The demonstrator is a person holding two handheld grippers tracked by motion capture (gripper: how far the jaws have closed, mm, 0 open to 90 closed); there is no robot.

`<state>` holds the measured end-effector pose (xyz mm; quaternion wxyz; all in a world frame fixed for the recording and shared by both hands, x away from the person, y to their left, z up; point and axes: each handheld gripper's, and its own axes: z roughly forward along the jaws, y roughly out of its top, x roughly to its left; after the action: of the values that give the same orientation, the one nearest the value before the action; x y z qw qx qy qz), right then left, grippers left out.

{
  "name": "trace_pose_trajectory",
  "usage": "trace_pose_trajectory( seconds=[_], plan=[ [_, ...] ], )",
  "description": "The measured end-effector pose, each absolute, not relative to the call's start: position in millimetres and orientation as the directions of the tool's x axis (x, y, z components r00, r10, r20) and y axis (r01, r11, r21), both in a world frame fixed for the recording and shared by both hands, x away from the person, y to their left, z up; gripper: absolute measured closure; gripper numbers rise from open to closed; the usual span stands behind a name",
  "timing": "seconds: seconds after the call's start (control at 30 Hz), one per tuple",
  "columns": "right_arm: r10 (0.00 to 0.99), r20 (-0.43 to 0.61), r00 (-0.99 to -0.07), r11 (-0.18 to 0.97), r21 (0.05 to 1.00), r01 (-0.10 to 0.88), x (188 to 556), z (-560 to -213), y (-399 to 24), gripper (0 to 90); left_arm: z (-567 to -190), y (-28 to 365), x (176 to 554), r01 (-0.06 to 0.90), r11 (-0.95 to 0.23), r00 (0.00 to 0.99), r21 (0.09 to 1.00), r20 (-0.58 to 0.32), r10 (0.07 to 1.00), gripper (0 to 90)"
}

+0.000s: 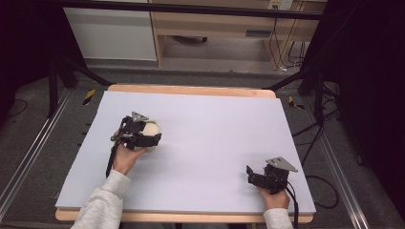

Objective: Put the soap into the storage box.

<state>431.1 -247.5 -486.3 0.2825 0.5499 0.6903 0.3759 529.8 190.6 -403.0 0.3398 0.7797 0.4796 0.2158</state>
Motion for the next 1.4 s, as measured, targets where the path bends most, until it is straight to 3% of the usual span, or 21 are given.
trace_pose_trajectory(
  seconds=[1.4],
  plan=[
    [0.971,0.025,-0.236,0.112,0.829,0.548,431.3,-486.5,-247.8,6.5,-430.5,210.2,564.6,0.653,-0.272,0.371,0.706,0.015,0.929,24.0]
  ],
)
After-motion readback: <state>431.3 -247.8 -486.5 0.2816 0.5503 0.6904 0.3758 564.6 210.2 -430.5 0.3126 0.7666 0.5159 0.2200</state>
